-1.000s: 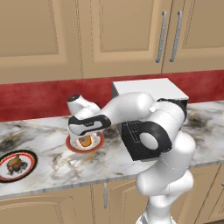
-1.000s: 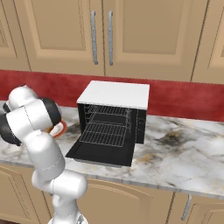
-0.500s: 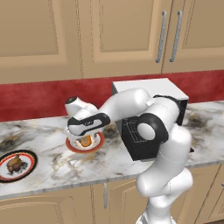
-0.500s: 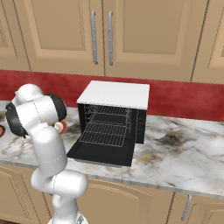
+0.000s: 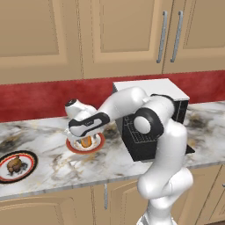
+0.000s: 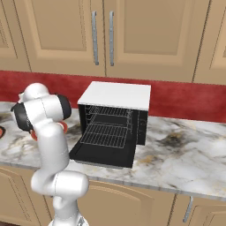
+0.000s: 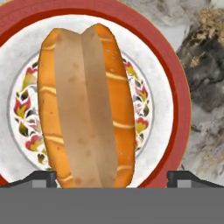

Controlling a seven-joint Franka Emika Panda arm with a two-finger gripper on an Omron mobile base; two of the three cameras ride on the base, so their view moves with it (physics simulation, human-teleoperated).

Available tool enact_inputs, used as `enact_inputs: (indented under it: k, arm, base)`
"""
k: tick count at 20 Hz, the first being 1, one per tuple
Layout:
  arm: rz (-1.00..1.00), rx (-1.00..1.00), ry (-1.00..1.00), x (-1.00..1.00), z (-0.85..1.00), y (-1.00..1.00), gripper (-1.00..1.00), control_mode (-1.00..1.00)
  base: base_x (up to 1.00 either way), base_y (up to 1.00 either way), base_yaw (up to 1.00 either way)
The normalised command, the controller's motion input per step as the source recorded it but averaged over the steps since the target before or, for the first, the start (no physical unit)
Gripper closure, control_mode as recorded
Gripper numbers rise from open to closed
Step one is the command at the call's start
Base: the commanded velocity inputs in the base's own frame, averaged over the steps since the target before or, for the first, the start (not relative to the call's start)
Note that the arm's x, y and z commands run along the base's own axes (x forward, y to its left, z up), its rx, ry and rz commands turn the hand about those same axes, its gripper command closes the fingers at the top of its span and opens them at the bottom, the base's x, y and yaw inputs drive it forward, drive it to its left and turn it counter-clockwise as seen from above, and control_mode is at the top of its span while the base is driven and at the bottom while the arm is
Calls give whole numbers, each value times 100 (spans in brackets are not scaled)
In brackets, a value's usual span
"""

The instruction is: Open the toaster oven door. Place the hotdog bun on the bottom rack in the toaster oven and place the chicken drumstick on the top rack.

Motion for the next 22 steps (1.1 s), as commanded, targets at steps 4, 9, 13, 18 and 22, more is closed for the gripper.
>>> enact_inputs:
  k: [4,9,13,18,22]
  arm:
    - [-1,0,0,20,-14,7,-100,-100]
    - [-1,0,0,14,-22,5,-100,-100]
    - [-1,0,0,5,-27,1,-100,-100]
    - [-1,0,0,0,-22,0,-100,-100]
    - [-2,0,0,0,-5,-3,100,-100]
  base:
    - [0,0,0]
    - [0,0,0]
    - [0,0,0]
    - [0,0,0]
    - [0,0,0]
